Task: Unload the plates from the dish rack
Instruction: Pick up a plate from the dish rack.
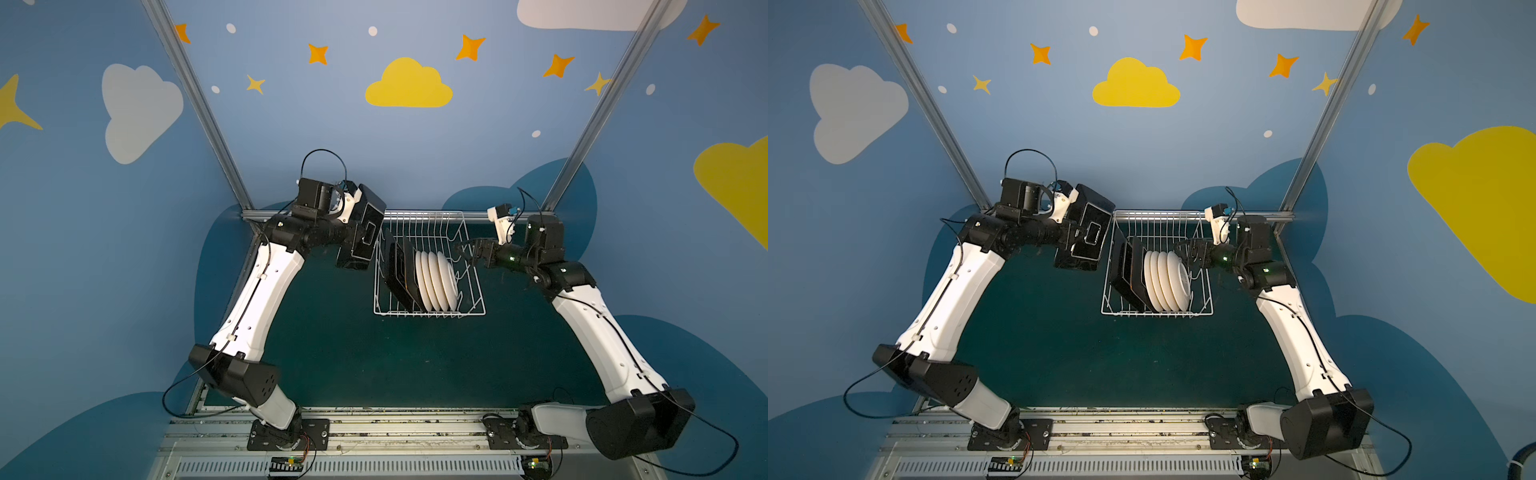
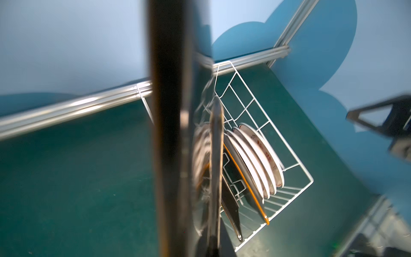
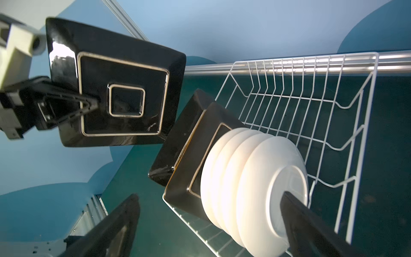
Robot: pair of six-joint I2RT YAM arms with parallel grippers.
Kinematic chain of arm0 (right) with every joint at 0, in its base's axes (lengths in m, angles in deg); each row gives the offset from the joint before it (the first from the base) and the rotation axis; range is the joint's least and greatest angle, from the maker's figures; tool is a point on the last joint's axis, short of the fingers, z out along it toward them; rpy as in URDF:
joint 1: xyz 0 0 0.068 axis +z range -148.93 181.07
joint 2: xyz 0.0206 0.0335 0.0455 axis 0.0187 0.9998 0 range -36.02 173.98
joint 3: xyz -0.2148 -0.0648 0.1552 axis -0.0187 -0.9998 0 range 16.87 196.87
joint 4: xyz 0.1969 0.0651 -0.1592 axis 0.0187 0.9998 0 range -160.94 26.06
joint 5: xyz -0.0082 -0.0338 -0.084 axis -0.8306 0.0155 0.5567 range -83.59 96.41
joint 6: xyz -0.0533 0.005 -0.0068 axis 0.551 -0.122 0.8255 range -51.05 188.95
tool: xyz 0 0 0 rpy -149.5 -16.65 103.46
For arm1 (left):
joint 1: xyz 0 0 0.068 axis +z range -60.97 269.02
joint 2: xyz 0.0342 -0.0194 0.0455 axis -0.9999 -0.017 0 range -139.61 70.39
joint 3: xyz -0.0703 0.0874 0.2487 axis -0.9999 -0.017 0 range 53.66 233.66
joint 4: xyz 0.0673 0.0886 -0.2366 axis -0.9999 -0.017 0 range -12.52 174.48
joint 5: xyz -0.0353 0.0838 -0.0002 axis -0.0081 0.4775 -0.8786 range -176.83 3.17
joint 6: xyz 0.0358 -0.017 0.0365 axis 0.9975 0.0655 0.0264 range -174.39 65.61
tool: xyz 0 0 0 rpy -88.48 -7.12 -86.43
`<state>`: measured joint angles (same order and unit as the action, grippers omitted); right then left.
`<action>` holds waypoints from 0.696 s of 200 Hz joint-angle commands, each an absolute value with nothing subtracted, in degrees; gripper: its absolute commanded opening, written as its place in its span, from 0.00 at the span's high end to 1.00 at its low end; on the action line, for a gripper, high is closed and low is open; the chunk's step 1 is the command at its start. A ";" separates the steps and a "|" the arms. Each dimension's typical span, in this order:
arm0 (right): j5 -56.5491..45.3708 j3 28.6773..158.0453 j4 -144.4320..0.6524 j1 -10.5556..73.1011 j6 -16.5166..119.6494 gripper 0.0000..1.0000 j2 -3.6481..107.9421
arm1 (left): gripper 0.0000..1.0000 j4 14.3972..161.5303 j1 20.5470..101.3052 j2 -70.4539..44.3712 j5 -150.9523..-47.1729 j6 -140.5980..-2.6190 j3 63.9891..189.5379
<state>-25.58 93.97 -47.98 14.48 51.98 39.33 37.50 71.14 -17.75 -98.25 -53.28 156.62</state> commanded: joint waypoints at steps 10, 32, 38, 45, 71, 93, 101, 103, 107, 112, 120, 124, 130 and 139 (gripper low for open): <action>-26.07 99.52 -47.46 14.86 44.33 0.02 42.17 | 0.97 64.58 68.76 -8.69 -90.31 -39.67 147.18; -27.32 102.22 -47.39 14.96 39.95 0.02 44.66 | 0.97 69.53 67.24 -6.06 -85.98 -33.54 142.81; -27.86 102.65 -47.92 15.02 38.58 0.02 45.18 | 0.97 70.07 66.99 -5.68 -85.34 -32.17 142.15; -28.29 103.16 -48.45 15.17 37.20 0.02 45.80 | 0.97 70.61 66.75 -5.24 -84.88 -30.50 141.40; -26.87 106.75 -45.90 16.19 34.16 0.02 48.34 | 0.97 74.73 65.50 -3.86 -82.92 -23.27 137.30; -26.74 109.44 -44.04 16.79 32.74 0.02 50.19 | 0.97 78.50 64.44 -3.30 -81.92 -17.93 134.29; -26.76 109.59 -44.55 17.14 31.33 0.02 50.50 | 0.97 80.17 64.04 -3.00 -81.82 -16.29 133.04; -26.80 109.60 -44.74 17.15 30.94 0.02 50.58 | 0.97 80.55 63.99 -2.93 -81.82 -15.95 132.74; -26.87 109.55 -45.18 17.32 30.12 0.02 50.69 | 0.97 81.38 63.74 -2.81 -81.90 -15.28 132.17; -27.19 109.45 -45.95 17.49 29.22 0.02 50.81 | 0.97 82.30 63.64 -2.66 -82.04 -14.46 131.47; -27.40 109.29 -46.98 17.84 27.79 0.02 50.98 | 0.97 83.63 63.27 -2.56 -82.17 -12.91 130.49; -27.40 109.29 -47.39 18.07 27.09 0.02 51.12 | 0.97 84.12 63.13 -2.48 -82.26 -12.12 130.06; -27.40 109.37 -47.91 18.24 26.14 0.02 51.30 | 0.97 84.63 62.87 -2.52 -82.31 -10.90 129.51; -27.32 109.46 -48.58 18.67 25.01 0.02 51.52 | 0.97 85.29 62.46 -2.52 -82.35 -8.81 128.63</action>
<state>-26.89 107.96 -46.08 17.63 30.12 50.61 69.21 63.40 -5.88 -82.76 -17.05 128.11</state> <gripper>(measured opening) 0.979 0.142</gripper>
